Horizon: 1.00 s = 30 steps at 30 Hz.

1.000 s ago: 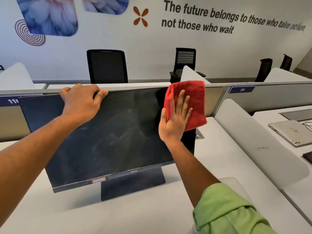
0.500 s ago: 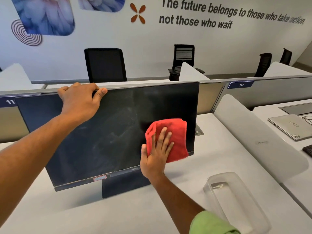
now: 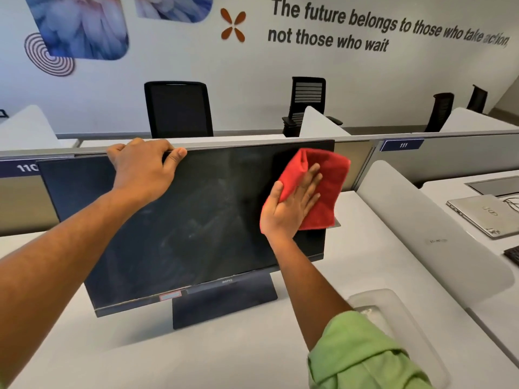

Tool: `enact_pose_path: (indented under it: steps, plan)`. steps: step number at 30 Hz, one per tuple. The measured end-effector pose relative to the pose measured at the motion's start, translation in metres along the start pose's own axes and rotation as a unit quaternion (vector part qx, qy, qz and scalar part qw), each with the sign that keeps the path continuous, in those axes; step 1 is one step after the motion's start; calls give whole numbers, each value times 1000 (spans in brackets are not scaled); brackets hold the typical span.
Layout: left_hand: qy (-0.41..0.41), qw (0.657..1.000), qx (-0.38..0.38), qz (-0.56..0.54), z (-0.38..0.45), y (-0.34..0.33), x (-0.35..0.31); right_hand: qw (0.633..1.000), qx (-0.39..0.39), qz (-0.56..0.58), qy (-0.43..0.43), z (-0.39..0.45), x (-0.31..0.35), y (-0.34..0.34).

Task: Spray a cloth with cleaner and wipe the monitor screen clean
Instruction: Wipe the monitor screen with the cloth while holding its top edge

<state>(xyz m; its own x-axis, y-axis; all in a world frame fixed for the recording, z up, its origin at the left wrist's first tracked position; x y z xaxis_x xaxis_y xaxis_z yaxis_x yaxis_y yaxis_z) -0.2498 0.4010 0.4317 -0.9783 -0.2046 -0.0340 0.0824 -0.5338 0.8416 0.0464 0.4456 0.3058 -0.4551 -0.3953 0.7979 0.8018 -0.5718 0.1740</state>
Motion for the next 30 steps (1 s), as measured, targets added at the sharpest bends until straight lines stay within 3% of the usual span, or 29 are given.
enact_pose_path:
  steps: [5, 9, 14, 22, 30]
  plan:
    - [1, 1000, -9, 4, -1, -1, 1, 997, 42, -51, -25, -76, -51, 13]
    - [-5, 1000, -21, 5, 0, 1, -1, 987, 98, -112, 52, -118, -44, 0]
    - [2, 1000, -16, 11, -2, 3, 2, 967, 180, -118, 136, -84, 7, -32]
    - [-3, 1000, -13, 3, 0, 0, -1, 986, 98, -59, 123, 23, 39, -21]
    - [1, 1000, -21, 1, -1, -2, -1, 997, 61, -46, -32, -88, -52, 9]
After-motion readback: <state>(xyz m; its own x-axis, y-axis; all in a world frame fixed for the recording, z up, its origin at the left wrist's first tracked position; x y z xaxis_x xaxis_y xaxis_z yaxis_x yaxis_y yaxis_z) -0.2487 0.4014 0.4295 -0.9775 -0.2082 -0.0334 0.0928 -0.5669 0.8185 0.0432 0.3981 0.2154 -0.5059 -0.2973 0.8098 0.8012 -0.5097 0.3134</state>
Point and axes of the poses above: each hand's wrist, its own z-axis towards the middle knuckle, its own y-axis out of the back of the hand, x = y × z, the point moved 9 cm from there along z, towards the middle knuckle, and after that the axes turned 14 degrees about z, right-handed, at the moved point
